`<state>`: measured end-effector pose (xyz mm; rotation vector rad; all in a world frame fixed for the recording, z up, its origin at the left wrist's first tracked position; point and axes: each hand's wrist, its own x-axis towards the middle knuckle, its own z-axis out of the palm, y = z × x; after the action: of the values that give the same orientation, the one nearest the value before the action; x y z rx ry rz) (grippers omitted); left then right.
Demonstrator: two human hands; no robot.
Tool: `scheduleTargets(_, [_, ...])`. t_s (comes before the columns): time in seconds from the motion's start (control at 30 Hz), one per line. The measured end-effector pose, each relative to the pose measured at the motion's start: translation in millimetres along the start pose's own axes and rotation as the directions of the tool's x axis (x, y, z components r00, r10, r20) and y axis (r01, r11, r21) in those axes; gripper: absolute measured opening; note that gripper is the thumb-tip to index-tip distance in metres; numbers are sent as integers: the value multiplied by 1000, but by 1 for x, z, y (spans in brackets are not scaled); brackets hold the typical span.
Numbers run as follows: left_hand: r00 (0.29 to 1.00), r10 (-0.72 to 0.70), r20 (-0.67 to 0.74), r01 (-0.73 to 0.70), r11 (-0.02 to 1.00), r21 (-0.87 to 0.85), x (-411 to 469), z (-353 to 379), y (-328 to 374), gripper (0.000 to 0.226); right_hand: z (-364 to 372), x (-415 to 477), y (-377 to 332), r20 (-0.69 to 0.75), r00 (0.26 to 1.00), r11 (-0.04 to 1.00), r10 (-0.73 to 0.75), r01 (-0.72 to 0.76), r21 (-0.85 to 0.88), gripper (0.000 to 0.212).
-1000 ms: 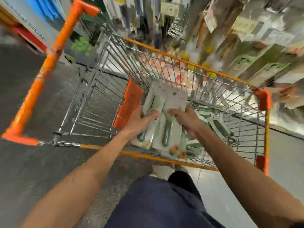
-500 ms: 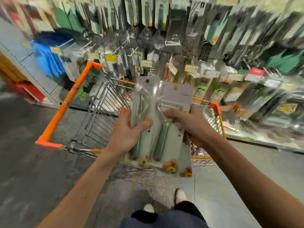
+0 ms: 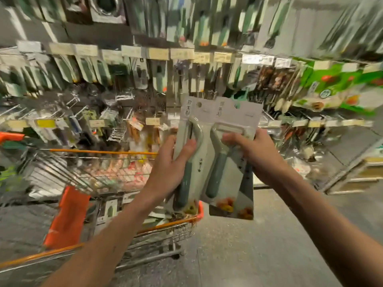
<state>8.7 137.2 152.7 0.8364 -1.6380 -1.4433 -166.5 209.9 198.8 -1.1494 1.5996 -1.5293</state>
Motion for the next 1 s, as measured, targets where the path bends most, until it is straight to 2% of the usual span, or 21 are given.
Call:
scheduleTargets(0.1, [994, 82, 68, -83, 997, 6, 27, 79, 19, 21, -83, 6, -15, -74, 995, 997, -64, 60, -56, 19])
scheduleTargets(0.2, [984, 141, 105, -145, 989, 27, 56, 157, 42, 59, -162, 14, -32, -131, 981, 986, -141, 128, -105, 19])
scheduleTargets(0.23, [980, 160, 120, -164, 986, 26, 65, 181, 50, 58, -185, 16, -37, -154, 975, 983, -163, 147, -109, 17])
scheduleTargets(0.33, [966, 202, 163, -204, 979, -5, 89, 244, 74, 30, -245, 22, -54, -209, 954, 975, -217, 201, -94, 17])
scheduleTargets(0.43, [956, 228, 183, -222, 974, -49, 110, 293, 95, 32, -294, 33, -62, -230, 942, 969, -243, 224, -106, 17])
scheduleTargets(0.5, [949, 246, 196, -237, 969, -68, 126, 319, 104, 45, -321, 44, -62, -255, 932, 966, -257, 236, -109, 24])
scheduleTargets(0.57, [931, 295, 216, -291, 955, -51, 142, 343, 112, 52, -345, 57, -58, -273, 923, 963, -270, 252, -98, 21])
scheduleTargets(0.67, [910, 326, 256, -324, 945, -48, 174, 379, 118, 45, -379, 77, -47, -320, 903, 957, -288, 280, -70, 18])
scheduleTargets(0.87, [875, 363, 319, -387, 922, 12, 249, 451, 116, 30, -457, 130, -24, -375, 869, 946, -322, 280, -164, 21])
scheduleTargets(0.97, [860, 372, 349, -391, 920, -18, 296, 487, 113, 8, -496, 168, -21, -369, 870, 941, -327, 265, -209, 19])
scheduleTargets(1.0, [857, 378, 349, -393, 919, -31, 313, 498, 113, 9, -508, 181, -22, -367, 869, 939, -331, 262, -225, 20])
